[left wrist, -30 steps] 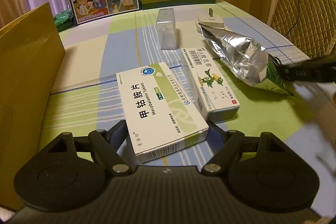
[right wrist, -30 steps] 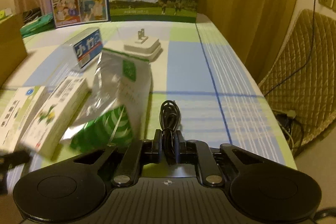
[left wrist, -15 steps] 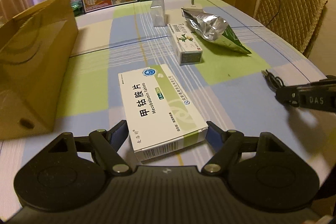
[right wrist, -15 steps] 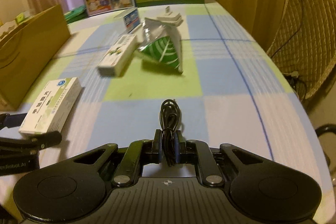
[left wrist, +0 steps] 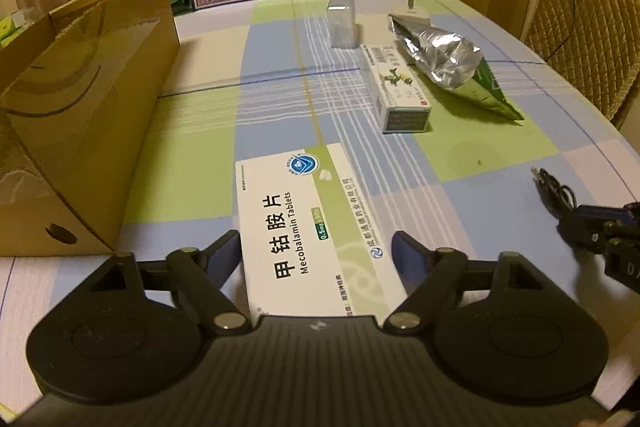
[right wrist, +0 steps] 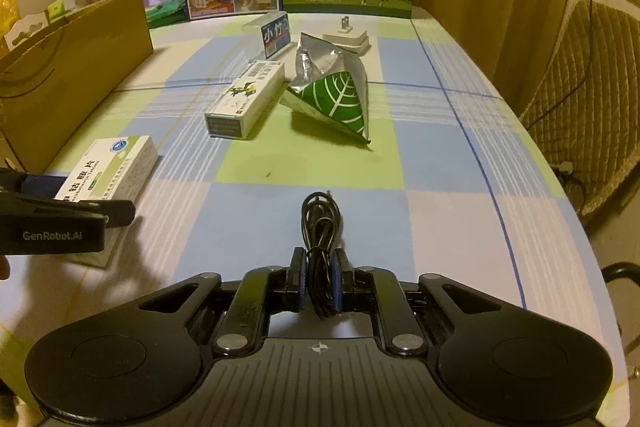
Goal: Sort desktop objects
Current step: 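Close left gripper on the white medicine box while right gripper grasps the black cable, then lift and carry the medicine box and black cable toward the cardboard box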
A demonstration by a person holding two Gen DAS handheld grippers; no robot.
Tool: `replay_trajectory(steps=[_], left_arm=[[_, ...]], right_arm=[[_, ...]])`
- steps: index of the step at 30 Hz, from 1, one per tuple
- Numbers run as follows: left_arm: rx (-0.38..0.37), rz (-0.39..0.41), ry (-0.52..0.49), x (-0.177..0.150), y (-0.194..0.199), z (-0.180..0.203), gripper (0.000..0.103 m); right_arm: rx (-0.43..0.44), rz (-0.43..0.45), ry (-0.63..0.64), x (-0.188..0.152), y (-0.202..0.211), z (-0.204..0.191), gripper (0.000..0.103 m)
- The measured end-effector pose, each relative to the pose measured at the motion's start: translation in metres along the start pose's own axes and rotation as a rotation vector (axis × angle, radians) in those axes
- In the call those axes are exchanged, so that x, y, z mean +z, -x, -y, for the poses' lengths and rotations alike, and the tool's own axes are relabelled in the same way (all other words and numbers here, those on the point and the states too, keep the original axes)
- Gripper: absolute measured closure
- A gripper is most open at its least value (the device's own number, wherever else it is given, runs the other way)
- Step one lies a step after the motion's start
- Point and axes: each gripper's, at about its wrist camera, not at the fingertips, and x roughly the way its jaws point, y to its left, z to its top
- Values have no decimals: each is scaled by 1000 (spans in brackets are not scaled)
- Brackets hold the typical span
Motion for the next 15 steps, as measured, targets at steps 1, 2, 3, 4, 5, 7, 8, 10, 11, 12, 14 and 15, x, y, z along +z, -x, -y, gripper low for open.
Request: replay_trajectory(steps=[1, 2, 3, 4, 5, 7, 8, 10, 11, 12, 14, 15], left_arm=[[-1, 0, 1, -1, -1, -1, 29], [-4, 5, -3, -2, 0, -1, 31], [-9, 7, -5, -3, 0, -1, 33], [-18, 8, -8, -3, 1, -1, 33], [-29, 9, -12, -5, 3, 0, 34], [-44, 13, -26, -7, 5, 1, 34], [-48, 16, -35, -9, 7, 2, 34], [-50, 20, -47, -12, 9, 3, 34], [-50, 19, -45, -12, 9, 2, 34], [-52, 18, -43, -12, 9, 1, 34], [-49, 16, -42, -11, 9, 1, 34], [-47, 13, -42, -10, 8, 1, 34]], right_arm=[[-1, 1, 5, 1, -1, 0, 93], [-2, 1, 11, 1, -2, 0, 91], [-4, 1, 17, 2, -4, 0, 86], [-9, 2, 21, 2, -5, 0, 83], [-13, 6, 24, 3, -6, -1, 75], [-19, 11, 29, 3, -8, 0, 67], [-20, 13, 32, 3, -8, 0, 66], [-23, 18, 42, 4, -9, -1, 66], [-25, 20, 48, 4, -10, -1, 65], [-27, 22, 53, 4, -9, -2, 66], [-22, 23, 56, 4, -10, -3, 66], [-18, 23, 57, 4, -10, -4, 66]])
